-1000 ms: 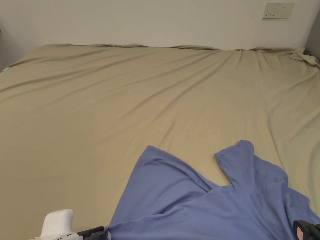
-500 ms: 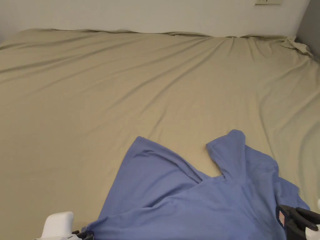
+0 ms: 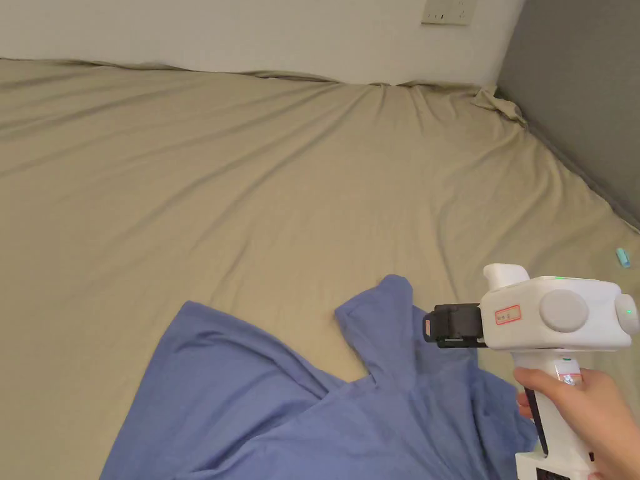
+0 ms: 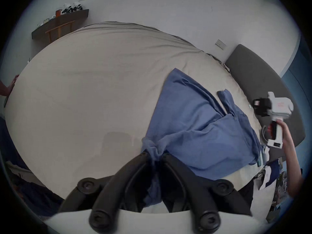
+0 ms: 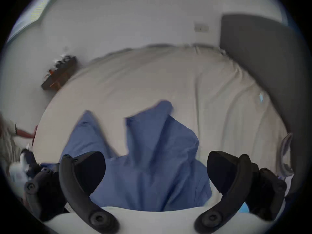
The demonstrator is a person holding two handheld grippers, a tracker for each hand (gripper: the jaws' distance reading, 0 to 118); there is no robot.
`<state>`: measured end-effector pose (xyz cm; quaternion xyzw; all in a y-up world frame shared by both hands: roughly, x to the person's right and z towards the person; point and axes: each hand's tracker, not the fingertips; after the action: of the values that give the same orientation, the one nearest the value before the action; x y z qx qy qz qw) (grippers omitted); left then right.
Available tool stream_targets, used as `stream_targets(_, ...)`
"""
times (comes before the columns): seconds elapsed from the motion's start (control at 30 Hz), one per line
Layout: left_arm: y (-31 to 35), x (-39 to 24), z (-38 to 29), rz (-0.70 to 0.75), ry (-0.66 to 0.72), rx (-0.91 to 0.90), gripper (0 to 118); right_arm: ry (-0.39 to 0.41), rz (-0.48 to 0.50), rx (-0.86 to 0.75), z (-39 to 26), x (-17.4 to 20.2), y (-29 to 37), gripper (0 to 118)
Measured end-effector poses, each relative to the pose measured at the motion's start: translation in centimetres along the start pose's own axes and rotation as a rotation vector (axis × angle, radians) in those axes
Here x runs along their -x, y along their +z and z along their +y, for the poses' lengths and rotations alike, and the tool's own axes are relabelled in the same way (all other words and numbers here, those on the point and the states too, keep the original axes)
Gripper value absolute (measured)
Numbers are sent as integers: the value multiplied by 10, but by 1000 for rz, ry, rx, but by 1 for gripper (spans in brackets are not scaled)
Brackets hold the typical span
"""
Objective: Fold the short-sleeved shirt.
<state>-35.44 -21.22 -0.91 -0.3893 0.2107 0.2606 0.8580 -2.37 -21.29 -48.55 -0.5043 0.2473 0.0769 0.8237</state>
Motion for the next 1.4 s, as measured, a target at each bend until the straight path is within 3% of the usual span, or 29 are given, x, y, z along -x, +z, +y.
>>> stream_targets(0.1,-4,-2,4,8,-3,11,5,-37,-46,106,9,-14,-46,117)
stream_targets(0.13,-5,-2,5,12,-5,14,5,-35,-52,125,9,-15,-54,107)
stream_targets(0.17,-7,-2,6,14,-4,18,5,-9,-62,150,7,-13,-57,84)
stream_targets(0.2,-8,-2,7,15,-3,22,5,18,-94,174,4,-10,-59,41)
stream_targets(0.23,-9,-2,7,15,-4,26,5,98,-175,116,0,-4,-52,34)
stream_targets(0.27,-9,-3,7,15,-6,27,5,130,-140,97,-1,1,-47,26)
stream_targets(0.3,-10,-3,8,13,-8,28,5,161,-159,99,-2,4,-45,14)
stream_targets(0.33,-11,-4,9,10,-10,29,5,189,-191,84,-6,8,-38,11)
stream_targets(0.53,2,-18,20,-30,-49,-16,5,174,-149,-50,-8,13,9,10)
stream_targets(0.73,42,-39,77,-160,-96,-196,5,137,-74,-339,-9,20,130,9)
stream_targets(0.97,138,-101,197,-170,-336,-502,5,118,-38,-714,11,29,294,9)
stream_targets(1.23,262,-160,297,-56,-468,-826,5,95,-33,-1034,50,41,434,9)
stream_targets(1.4,311,-169,340,27,-454,-915,5,72,-7,-1164,78,55,489,9)
